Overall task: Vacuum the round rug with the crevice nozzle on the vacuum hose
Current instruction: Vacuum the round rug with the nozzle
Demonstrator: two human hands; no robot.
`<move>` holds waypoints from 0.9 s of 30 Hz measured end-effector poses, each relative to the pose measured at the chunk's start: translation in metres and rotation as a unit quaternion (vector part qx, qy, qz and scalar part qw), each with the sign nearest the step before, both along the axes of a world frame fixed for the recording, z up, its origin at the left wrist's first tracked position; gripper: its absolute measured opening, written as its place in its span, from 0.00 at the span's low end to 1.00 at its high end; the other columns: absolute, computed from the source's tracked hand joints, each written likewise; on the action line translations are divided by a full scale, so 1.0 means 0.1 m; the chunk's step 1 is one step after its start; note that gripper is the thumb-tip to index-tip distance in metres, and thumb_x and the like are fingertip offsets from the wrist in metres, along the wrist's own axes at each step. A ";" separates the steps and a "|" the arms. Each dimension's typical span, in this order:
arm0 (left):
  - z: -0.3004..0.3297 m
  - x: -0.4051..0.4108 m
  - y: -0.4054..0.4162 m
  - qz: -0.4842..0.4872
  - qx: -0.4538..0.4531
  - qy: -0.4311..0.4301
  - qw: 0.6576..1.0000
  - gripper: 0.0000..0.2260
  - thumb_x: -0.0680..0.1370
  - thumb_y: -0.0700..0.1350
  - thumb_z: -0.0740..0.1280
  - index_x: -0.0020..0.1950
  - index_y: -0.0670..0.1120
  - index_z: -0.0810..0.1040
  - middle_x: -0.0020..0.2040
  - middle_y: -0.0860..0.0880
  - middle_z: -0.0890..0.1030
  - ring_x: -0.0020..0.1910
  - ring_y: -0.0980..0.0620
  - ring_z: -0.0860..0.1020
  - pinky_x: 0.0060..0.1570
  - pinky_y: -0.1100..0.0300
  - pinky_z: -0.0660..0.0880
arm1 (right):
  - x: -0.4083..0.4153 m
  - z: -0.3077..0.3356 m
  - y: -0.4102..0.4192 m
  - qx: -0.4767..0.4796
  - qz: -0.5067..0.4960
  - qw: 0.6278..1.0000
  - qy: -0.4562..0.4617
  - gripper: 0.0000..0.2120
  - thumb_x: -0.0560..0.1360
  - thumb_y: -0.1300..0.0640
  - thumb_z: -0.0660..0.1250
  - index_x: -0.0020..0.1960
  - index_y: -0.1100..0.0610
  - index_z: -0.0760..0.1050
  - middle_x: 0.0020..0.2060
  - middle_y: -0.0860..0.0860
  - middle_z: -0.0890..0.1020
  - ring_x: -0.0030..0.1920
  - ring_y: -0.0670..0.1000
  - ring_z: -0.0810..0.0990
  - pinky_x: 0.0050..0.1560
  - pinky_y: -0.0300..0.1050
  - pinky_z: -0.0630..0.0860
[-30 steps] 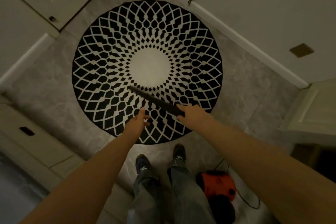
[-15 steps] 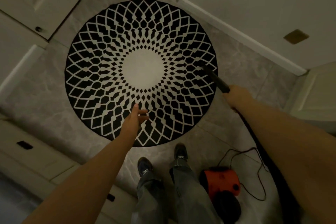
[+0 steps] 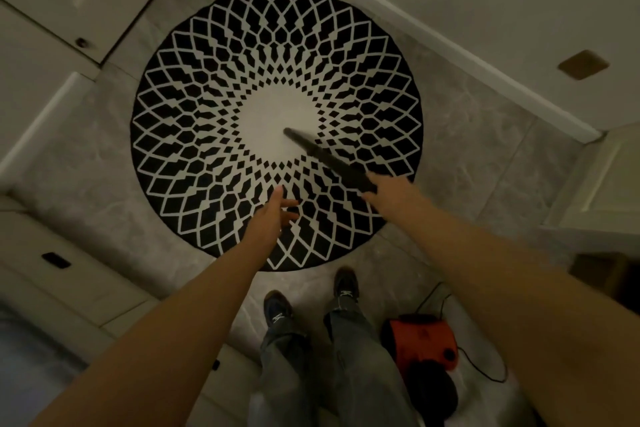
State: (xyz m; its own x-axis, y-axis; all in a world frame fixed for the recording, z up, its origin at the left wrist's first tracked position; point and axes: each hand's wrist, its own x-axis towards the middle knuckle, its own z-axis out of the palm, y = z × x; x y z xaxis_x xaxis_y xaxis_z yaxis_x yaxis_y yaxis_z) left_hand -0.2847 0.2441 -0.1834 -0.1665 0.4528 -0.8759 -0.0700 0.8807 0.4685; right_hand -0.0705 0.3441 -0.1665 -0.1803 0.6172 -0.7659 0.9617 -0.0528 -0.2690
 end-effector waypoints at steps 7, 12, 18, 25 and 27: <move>-0.09 -0.24 -0.25 0.041 -0.027 0.019 0.999 0.28 0.81 0.61 0.47 0.62 0.45 0.78 0.59 0.42 0.80 0.61 0.44 0.74 0.61 0.49 0.67 | 0.52 -0.08 0.37 0.083 -0.066 0.993 -0.049 0.19 0.80 0.52 0.60 0.69 0.55 0.70 0.42 0.57 0.78 0.41 0.57 0.78 0.40 0.43 0.71; -0.10 -0.30 -0.37 0.044 -0.041 0.027 0.998 0.27 0.81 0.61 0.46 0.59 0.47 0.79 0.57 0.44 0.80 0.61 0.44 0.74 0.66 0.46 0.66 | 0.29 -0.06 0.13 0.084 -0.067 0.994 -0.038 0.20 0.80 0.52 0.61 0.70 0.58 0.68 0.54 0.61 0.79 0.48 0.59 0.77 0.45 0.43 0.69; -0.01 -0.33 -0.47 0.003 -0.032 0.040 0.999 0.24 0.81 0.61 0.48 0.57 0.50 0.79 0.53 0.46 0.82 0.58 0.46 0.77 0.65 0.46 0.69 | -0.51 -0.08 -0.58 0.001 0.056 0.997 0.047 0.22 0.80 0.50 0.61 0.72 0.50 0.65 0.56 0.56 0.78 0.45 0.50 0.74 0.48 0.45 0.75; 0.11 -0.58 -0.72 -0.076 0.018 0.089 0.993 0.15 0.80 0.42 0.55 0.62 0.49 0.77 0.56 0.47 0.82 0.47 0.47 0.77 0.41 0.61 0.73 | -0.55 -0.15 -0.75 0.005 0.088 0.996 0.010 0.24 0.80 0.47 0.59 0.75 0.44 0.60 0.58 0.56 0.78 0.54 0.56 0.77 0.57 0.53 0.77; 0.10 -0.68 -0.87 -0.080 0.014 0.104 0.991 0.15 0.81 0.40 0.55 0.63 0.48 0.76 0.58 0.45 0.81 0.45 0.49 0.77 0.40 0.64 0.72 | -0.57 -0.08 -0.92 -0.016 0.083 0.996 0.033 0.25 0.80 0.49 0.60 0.76 0.44 0.58 0.60 0.57 0.77 0.57 0.57 0.77 0.61 0.51 0.75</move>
State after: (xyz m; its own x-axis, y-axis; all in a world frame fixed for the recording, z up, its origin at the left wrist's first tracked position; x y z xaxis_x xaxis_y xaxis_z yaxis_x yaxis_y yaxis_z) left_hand -0.3532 0.1572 -0.1735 -0.2661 0.5121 -0.8167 0.1703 0.8589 0.4830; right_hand -0.1274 0.2523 -0.1742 -0.3297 0.5501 -0.7673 0.9378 0.0968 -0.3335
